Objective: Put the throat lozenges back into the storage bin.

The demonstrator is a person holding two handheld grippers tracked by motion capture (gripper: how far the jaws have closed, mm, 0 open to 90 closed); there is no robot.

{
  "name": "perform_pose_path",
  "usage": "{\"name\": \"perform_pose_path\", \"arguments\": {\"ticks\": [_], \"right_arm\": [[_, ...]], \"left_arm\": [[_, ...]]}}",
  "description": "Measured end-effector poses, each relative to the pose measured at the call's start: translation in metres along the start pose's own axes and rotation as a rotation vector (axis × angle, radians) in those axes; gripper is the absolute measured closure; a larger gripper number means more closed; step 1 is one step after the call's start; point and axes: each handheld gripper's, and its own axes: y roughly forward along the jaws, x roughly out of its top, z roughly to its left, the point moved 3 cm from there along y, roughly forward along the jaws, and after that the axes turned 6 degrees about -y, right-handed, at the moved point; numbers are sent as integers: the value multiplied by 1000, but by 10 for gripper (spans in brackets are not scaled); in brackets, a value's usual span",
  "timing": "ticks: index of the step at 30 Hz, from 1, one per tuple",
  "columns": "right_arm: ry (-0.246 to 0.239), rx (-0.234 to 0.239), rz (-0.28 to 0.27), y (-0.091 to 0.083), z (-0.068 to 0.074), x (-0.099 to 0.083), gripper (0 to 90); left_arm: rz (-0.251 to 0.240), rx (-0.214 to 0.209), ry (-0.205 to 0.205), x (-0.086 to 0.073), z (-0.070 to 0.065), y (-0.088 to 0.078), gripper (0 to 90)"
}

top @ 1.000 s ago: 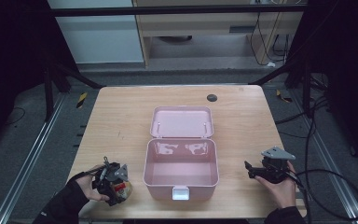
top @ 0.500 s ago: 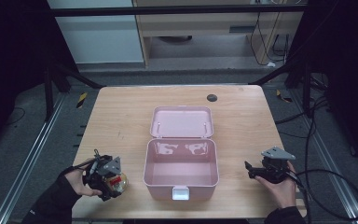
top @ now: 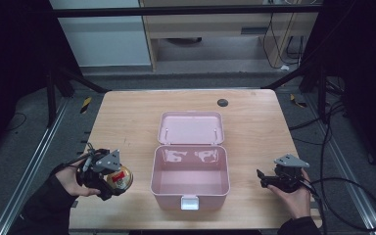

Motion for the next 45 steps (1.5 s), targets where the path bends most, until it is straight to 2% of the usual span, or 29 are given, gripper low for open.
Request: {"name": "perform_pose_path", "arguments": {"ticks": [8, 20, 24, 28, 36, 45], "right_arm": [[1, 2, 2, 0, 0, 0, 71], [-3, 1, 6, 0, 0, 0, 70], [-3, 1, 6, 1, 0, 0, 70], [-4, 3, 5, 1, 0, 0, 70], [-8, 2, 8, 1, 0, 0, 69], [-10, -1, 10, 1, 0, -1, 69]], "left_arm": [[-25, 2, 22, 21, 0, -15, 194], [-52, 7, 42, 47, 1, -24, 195], [-47, 8, 66, 57, -1, -24, 195], [-68, 2, 73, 67, -2, -24, 195], [-66, -8, 102, 84, -6, -22, 195], [-59, -25, 128, 101, -9, -12, 195]]}}
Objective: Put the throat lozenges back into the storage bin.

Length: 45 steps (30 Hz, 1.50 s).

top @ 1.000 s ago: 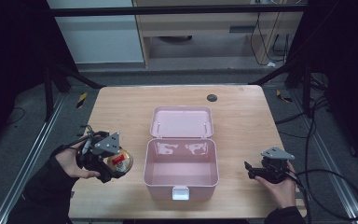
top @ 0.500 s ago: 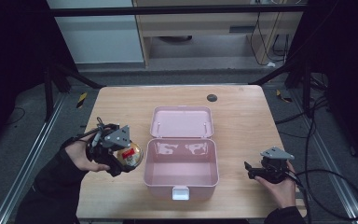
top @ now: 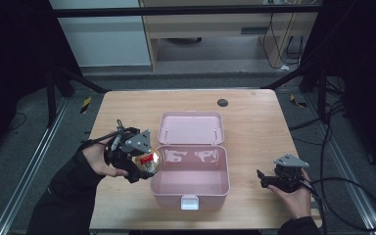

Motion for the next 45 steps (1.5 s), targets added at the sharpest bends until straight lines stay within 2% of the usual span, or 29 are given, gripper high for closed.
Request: {"name": "perform_pose_path", "arguments": {"ticks": [19, 22, 30, 45], "right_arm": [[0, 13, 4, 2, 2, 0, 68], [-8, 14, 8, 3, 3, -1, 68], [-18, 13, 12, 4, 3, -1, 68], [-25, 16, 20, 5, 5, -2, 66]], "left_arm": [[30, -33, 37, 22, -2, 29, 195], [29, -48, 41, 25, -4, 39, 195], [54, -66, 46, 24, -2, 59, 195], [81, -88, 50, 15, -3, 79, 195]]}}
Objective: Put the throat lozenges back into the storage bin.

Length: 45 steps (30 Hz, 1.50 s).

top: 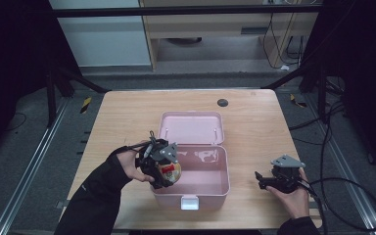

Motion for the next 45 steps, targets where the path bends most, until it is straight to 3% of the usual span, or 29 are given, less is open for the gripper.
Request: {"name": "perform_pose_path", "arguments": {"ticks": [9, 23, 45], "right_arm": [[-2, 0, 5, 1, 0, 0, 62], [-5, 0, 13, 2, 0, -1, 59], [-1, -3, 14, 1, -1, -1, 53]], "left_arm": [[40, 1, 8, -7, 0, 15, 195], [58, -12, -1, -13, 2, 28, 195], [56, -5, 5, -16, 2, 30, 172]]}}
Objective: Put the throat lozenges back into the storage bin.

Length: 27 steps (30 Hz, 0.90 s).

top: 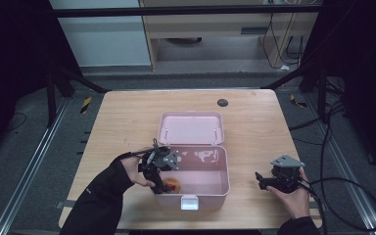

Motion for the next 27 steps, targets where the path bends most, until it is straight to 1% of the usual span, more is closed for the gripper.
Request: {"name": "perform_pose_path", "arguments": {"ticks": [4, 8, 11, 12, 13, 15, 17, 18, 19, 21, 22, 25, 26, 27], "right_arm": [[-1, -4, 0, -1, -1, 0, 53], [1, -5, -3, -1, -2, 0, 53], [3, -7, -4, -1, -2, 0, 53], [10, -9, -5, -2, -2, 0, 54], [10, -9, -5, -2, -2, 0, 54], [11, -10, -9, -3, -3, 0, 55], [17, -12, -13, -3, -4, -1, 57], [21, -15, -16, -4, -5, -1, 57], [21, -15, -16, -4, -5, -1, 57], [20, -15, -19, -4, -6, -1, 57], [20, -15, -19, -4, -6, -1, 57], [24, -17, -20, -4, -6, -1, 57], [24, -18, -19, -4, -6, -1, 57], [24, -18, -19, -4, -6, -1, 57]], "left_arm": [[-2, 0, -5, -2, 0, -2, 180], [-37, 6, -19, -4, 1, -10, 191], [-86, 16, -35, -5, 1, -21, 205], [-125, 33, -51, -5, 0, -31, 220], [-125, 33, -51, -5, 0, -31, 225], [-151, 38, -71, -7, 0, -38, 226], [-177, 52, -86, -9, 0, -47, 234], [-199, 66, -98, -11, -1, -53, 238], [-199, 66, -98, -11, -1, -53, 239], [-230, 91, -117, -18, 1, -64, 241], [-230, 91, -117, -18, 1, -64, 243], [-262, 124, -154, -26, 3, -73, 245], [-276, 143, -171, -32, 5, -77, 246], [-276, 143, -171, -32, 5, -77, 246]]}}
